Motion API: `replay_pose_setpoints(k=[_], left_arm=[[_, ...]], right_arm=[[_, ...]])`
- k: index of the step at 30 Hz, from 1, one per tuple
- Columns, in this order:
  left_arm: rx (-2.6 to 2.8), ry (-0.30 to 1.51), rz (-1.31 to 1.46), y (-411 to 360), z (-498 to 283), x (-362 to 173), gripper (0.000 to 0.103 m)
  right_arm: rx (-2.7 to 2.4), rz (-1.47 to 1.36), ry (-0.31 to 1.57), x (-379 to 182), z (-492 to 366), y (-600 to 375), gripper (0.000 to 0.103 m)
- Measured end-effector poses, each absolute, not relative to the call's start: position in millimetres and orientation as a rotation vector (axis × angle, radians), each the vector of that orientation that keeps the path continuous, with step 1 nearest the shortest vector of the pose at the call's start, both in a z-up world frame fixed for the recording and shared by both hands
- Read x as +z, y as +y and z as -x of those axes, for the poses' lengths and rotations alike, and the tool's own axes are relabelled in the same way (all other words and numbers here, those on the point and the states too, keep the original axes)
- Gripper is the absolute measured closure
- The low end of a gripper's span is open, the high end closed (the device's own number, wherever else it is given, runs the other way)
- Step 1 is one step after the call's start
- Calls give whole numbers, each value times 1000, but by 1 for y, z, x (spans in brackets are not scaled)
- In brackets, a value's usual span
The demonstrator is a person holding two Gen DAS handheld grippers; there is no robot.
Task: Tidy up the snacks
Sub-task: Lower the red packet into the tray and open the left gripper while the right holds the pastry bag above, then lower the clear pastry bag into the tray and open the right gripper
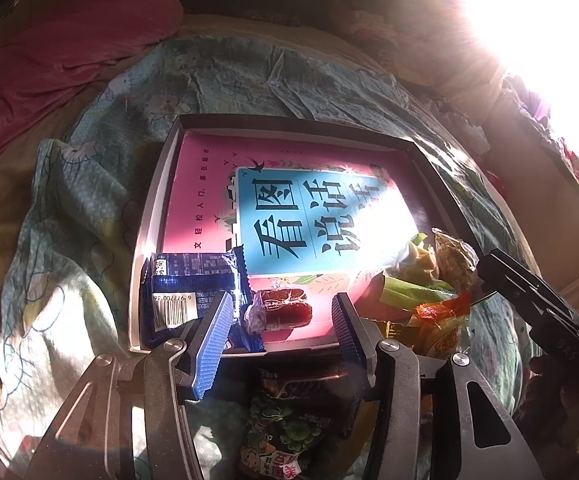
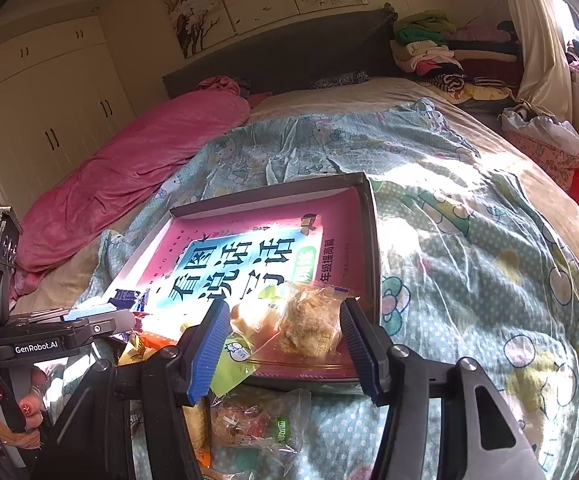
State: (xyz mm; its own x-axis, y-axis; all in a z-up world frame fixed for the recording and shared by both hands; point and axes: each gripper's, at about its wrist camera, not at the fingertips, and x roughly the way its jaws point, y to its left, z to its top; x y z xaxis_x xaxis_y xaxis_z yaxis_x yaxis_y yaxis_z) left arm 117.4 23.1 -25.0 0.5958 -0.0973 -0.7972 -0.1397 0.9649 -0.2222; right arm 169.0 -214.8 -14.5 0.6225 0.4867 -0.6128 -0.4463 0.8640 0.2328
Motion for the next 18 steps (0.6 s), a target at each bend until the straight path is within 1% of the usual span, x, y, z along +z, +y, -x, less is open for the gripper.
replay_pose_setpoints(k=[2, 3, 4, 8, 18], left_arm=[[30, 928, 277, 25, -116, -23, 48], [33, 923, 277, 26, -115, -21, 47], [34, 919, 278, 27, -113, -20, 45], [30, 903, 277, 29, -109, -14, 39], [13, 875, 250, 23, -98, -5, 34]], right_arm=[[542, -61, 707, -12, -167, -215, 44], [544, -62, 700, -10, -166, -215, 42], [545, -62, 693, -9, -165, -215, 41], [550, -53, 678, -6, -164, -214, 41], [549, -42, 666, -4, -162, -213, 40]])
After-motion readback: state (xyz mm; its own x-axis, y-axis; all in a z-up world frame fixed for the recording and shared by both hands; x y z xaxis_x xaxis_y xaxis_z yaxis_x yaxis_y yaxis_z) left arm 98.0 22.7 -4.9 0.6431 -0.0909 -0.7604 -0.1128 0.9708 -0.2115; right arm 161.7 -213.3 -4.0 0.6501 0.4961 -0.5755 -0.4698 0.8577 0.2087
